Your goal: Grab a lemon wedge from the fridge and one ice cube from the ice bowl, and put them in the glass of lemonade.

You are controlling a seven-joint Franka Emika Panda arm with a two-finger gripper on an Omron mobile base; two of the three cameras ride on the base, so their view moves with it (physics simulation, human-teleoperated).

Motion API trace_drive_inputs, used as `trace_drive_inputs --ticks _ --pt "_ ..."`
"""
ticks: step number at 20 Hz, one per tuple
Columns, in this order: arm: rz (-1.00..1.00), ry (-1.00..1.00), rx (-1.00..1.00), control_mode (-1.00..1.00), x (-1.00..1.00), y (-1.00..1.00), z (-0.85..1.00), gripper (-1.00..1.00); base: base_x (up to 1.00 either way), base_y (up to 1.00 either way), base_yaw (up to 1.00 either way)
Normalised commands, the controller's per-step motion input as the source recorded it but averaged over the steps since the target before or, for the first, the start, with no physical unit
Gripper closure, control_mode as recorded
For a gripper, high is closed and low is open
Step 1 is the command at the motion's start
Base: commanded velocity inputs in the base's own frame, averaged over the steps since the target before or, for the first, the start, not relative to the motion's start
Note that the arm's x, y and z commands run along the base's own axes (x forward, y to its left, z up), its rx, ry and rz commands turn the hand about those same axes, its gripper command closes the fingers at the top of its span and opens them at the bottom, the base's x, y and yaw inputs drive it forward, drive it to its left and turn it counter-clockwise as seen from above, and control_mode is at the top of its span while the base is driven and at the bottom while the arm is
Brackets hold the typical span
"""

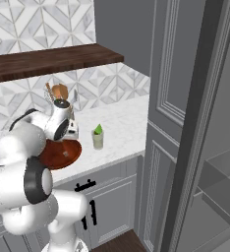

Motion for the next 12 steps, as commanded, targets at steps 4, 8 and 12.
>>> trace_drive_inputs --ticks 4,8,12 --pt "0.00 -0.08 -0.27 -1.00 0.00 -0.17 0.98 1.00 0.00 0.00 0.00" --pt "0.00 -0.01 -0.30 -1.00 0.13 -0.34 0.46 1.00 0.00 0.00 0.00" --pt "-0.01 -0.01 -0.13 -1.00 0.25 -0.74 0.29 1.00 0.00 0.00 0.00"
